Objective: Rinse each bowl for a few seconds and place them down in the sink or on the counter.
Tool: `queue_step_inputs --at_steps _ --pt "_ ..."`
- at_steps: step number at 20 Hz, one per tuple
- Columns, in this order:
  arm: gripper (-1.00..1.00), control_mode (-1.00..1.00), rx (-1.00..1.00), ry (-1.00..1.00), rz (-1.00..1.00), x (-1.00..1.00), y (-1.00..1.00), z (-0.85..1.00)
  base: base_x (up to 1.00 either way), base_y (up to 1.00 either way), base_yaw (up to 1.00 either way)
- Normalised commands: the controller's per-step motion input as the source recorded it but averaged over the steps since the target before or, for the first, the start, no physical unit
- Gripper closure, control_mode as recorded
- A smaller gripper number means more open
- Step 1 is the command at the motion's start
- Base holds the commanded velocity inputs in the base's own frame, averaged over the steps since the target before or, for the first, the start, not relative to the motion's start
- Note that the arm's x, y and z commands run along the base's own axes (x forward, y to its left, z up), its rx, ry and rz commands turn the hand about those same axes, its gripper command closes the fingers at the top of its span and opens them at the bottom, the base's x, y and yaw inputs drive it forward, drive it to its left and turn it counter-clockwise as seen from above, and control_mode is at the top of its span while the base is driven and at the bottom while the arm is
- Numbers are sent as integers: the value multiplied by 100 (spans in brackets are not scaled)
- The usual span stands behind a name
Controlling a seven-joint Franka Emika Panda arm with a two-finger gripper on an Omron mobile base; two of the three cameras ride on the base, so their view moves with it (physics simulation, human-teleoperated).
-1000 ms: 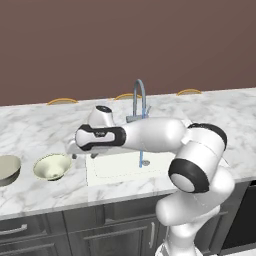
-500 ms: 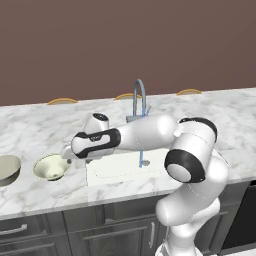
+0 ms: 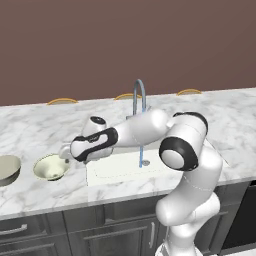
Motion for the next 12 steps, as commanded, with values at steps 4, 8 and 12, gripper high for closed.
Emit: queue_step_inputs --at_steps 4,8,12 --pt "-100 -100 0 1 -6 25 25 -16 0 0 0" --pt "-100 -100 1 1 -6 22 26 -18 0 0 0" --pt "-100 -100 1 1 -5 22 14 -12 0 0 0"
